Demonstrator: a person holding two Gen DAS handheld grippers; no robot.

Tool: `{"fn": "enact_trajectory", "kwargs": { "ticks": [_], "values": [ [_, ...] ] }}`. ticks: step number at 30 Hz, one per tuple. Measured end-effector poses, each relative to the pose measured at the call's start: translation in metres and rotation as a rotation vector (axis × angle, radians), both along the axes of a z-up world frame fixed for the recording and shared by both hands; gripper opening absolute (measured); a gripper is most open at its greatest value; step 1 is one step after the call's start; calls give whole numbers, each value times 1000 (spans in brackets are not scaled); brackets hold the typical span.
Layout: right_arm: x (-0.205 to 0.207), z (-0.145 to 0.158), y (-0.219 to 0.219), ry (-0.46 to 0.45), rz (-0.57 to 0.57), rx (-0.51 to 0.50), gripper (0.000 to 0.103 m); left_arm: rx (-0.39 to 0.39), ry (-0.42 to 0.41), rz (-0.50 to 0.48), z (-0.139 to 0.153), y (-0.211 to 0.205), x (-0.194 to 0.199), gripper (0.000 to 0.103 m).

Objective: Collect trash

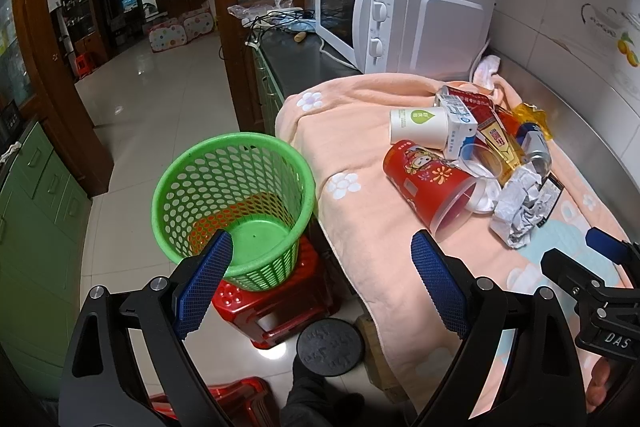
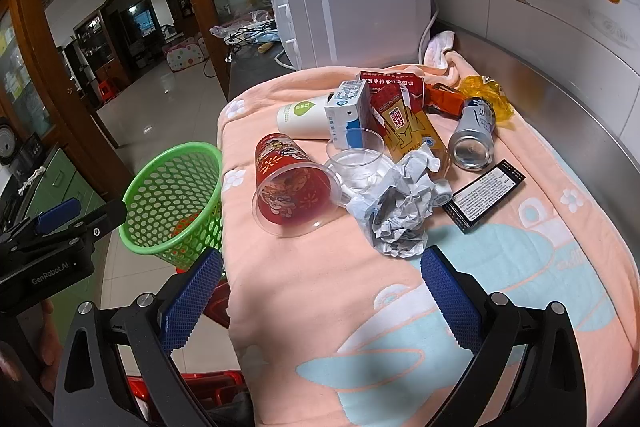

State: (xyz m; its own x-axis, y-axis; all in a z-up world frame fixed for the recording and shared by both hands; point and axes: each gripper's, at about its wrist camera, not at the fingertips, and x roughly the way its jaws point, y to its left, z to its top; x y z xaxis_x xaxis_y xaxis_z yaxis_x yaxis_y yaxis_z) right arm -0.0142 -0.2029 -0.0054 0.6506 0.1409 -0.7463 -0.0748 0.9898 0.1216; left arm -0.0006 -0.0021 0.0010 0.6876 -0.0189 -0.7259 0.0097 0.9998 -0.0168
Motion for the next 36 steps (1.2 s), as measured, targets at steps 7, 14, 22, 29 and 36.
{"fn": "enact_trajectory", "kwargs": {
  "ticks": [7,14,22,29,36],
  "values": [
    [0,0,0,0,1,1,97,2,1,-1,-1,-1,1,90],
    [0,0,0,1,1,1,97,0,1,1,-2,-1,1,90],
    [0,-1,1,0,4,3,97,0,2,1,-2,-1,1,90],
    [0,-1,2,0,2,4,97,0,2,2,-2,-1,0,90],
    [0,-1,1,3,2,3,97,4,4,-1,-4,-1,0,90]
  ]
}}
